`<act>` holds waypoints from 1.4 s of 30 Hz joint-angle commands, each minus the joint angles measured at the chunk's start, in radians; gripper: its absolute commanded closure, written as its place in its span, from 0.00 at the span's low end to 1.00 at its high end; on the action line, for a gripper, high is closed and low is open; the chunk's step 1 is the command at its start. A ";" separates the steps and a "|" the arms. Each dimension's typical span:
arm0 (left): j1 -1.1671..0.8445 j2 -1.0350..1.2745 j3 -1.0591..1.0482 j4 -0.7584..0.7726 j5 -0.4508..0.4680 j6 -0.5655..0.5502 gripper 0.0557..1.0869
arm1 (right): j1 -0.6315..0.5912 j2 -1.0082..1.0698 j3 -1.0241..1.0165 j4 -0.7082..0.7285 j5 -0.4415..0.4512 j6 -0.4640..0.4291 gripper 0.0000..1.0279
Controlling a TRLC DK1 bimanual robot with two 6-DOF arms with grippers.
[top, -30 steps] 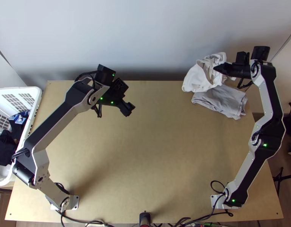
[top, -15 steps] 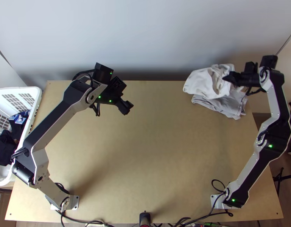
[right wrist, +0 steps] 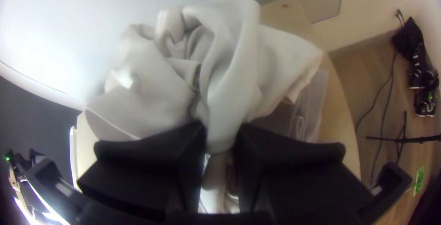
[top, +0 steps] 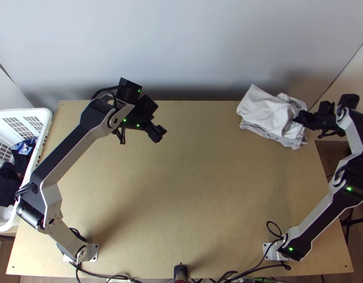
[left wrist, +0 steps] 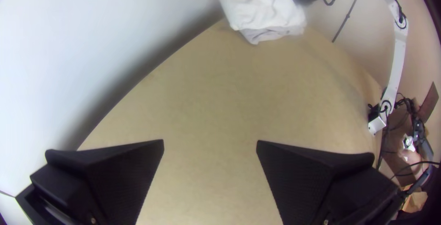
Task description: Fold the t-shirt
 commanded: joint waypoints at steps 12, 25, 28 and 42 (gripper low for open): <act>0.006 -0.017 0.004 -0.022 -0.001 0.005 0.05 | -0.110 0.070 -0.091 0.037 0.126 -0.001 0.04; 0.012 -0.029 0.004 -0.034 -0.001 0.014 0.05 | -0.080 -0.218 -0.128 0.087 0.205 0.045 0.04; 0.014 -0.029 0.004 -0.034 -0.001 0.014 0.05 | -0.038 -0.306 -0.131 0.089 0.189 0.048 0.04; 0.012 -0.027 0.002 -0.033 -0.001 0.012 0.05 | 0.204 -0.287 0.045 -0.137 -0.117 0.108 0.04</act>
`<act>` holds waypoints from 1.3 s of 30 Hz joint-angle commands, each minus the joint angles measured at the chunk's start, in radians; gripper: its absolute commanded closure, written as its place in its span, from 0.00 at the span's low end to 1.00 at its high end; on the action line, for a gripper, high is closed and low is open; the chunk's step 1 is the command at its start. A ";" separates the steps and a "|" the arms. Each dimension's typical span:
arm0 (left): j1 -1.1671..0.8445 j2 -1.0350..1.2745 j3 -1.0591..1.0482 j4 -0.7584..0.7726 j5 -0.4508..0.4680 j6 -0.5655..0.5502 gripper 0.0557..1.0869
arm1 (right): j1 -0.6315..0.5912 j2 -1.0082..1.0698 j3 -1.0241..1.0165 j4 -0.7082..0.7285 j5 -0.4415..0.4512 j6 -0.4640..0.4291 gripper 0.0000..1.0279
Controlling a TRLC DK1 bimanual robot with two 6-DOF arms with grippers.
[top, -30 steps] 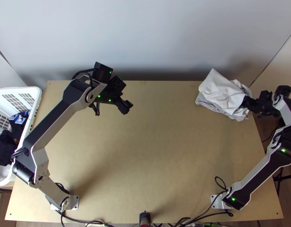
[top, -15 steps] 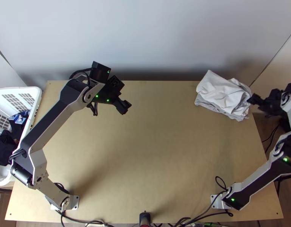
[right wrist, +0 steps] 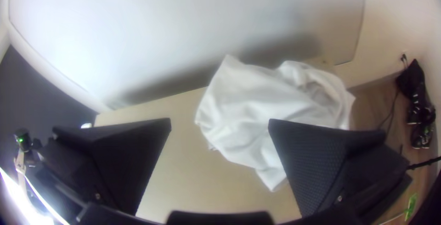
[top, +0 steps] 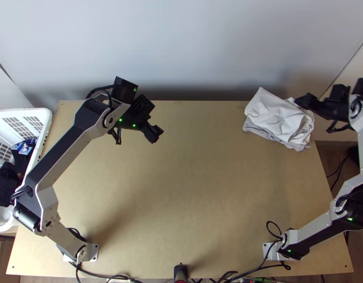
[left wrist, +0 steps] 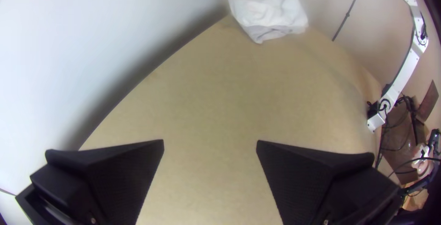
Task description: Fold the t-shirt
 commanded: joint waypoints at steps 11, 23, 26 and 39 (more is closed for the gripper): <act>0.013 -0.016 -0.009 0.001 0.000 -0.012 0.05 | 0.019 0.418 0.142 -0.109 -0.173 -0.029 0.04; 0.039 -0.027 -0.037 0.001 0.000 -0.001 0.05 | -0.114 0.654 0.254 0.006 -0.035 -0.078 0.04; 0.038 -0.026 -0.037 0.001 0.000 0.000 0.05 | -0.117 0.699 0.254 0.006 0.008 -0.096 0.04; 0.030 -0.016 -0.006 0.006 0.000 0.000 0.05 | -0.050 0.330 0.179 0.004 0.025 -0.089 0.04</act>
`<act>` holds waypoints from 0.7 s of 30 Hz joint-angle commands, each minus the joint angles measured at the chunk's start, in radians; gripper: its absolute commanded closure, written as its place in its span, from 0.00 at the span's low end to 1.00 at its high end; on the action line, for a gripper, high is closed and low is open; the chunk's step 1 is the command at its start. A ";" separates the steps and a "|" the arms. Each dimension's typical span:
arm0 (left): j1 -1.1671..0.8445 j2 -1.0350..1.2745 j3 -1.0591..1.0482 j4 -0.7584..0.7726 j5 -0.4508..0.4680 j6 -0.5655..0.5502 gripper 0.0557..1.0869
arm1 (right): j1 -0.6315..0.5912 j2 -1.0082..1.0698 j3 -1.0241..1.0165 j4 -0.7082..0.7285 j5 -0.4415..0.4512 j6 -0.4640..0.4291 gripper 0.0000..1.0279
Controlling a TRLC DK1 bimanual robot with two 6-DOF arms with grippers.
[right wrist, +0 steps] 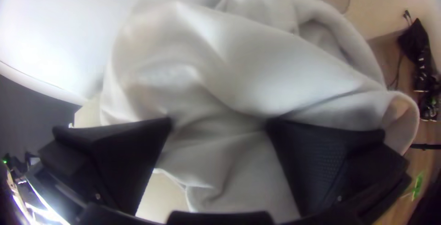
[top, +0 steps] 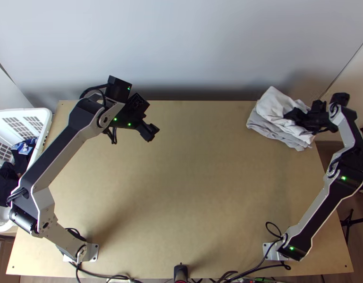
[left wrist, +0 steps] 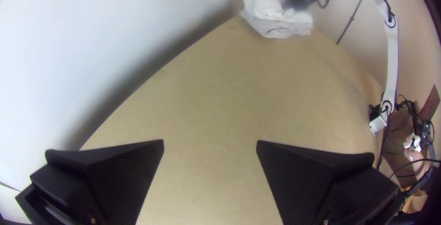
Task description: Fold the t-shirt
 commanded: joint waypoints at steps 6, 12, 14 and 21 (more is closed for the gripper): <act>-0.003 0.012 0.015 0.003 0.001 -0.005 0.05 | 0.104 -0.238 0.090 -0.002 -0.019 0.025 0.04; 0.006 0.006 0.011 -0.003 0.001 -0.006 0.05 | 0.135 -0.218 0.059 0.067 0.027 0.011 0.04; 0.009 0.003 0.007 -0.003 0.001 -0.006 0.05 | 0.150 -0.214 -0.001 0.150 0.067 -0.021 0.04; 0.016 -0.016 -0.026 -0.003 0.001 -0.002 0.05 | 0.159 -0.143 -0.091 0.243 0.156 -0.093 0.04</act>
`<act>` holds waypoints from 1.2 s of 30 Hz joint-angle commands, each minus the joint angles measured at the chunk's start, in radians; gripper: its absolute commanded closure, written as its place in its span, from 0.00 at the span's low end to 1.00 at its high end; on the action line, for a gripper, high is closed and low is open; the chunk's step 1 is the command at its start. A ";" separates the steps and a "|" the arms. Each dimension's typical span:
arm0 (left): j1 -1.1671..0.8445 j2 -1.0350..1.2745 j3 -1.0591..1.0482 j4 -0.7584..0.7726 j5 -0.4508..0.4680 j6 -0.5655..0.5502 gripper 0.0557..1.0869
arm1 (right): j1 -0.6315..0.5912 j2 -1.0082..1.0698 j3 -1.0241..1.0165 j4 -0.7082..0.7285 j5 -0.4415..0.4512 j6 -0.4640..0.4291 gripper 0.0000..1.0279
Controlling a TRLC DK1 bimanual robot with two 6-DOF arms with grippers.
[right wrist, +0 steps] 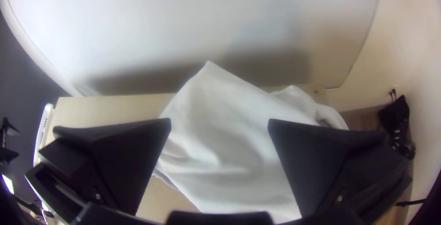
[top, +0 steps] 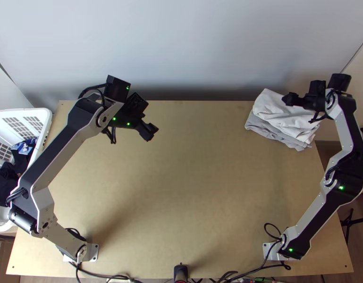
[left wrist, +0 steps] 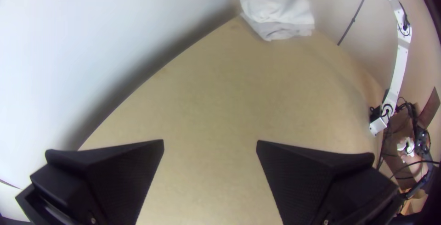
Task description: Fold the t-shirt
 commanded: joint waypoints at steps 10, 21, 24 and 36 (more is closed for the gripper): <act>0.020 -0.026 -0.064 0.003 -0.001 0.001 0.05 | -0.008 0.136 -0.208 0.161 0.065 -0.085 0.04; 0.029 -0.041 -0.073 0.018 -0.001 0.001 0.05 | 0.001 -0.081 -0.207 0.138 0.063 -0.059 0.04; 0.039 -0.044 -0.058 0.024 -0.001 0.001 0.05 | 0.018 -0.203 -0.149 0.126 0.061 -0.025 0.04; 0.054 -0.311 -0.189 0.156 -0.020 -0.074 0.05 | 0.199 -0.782 -0.354 0.040 0.065 0.041 0.04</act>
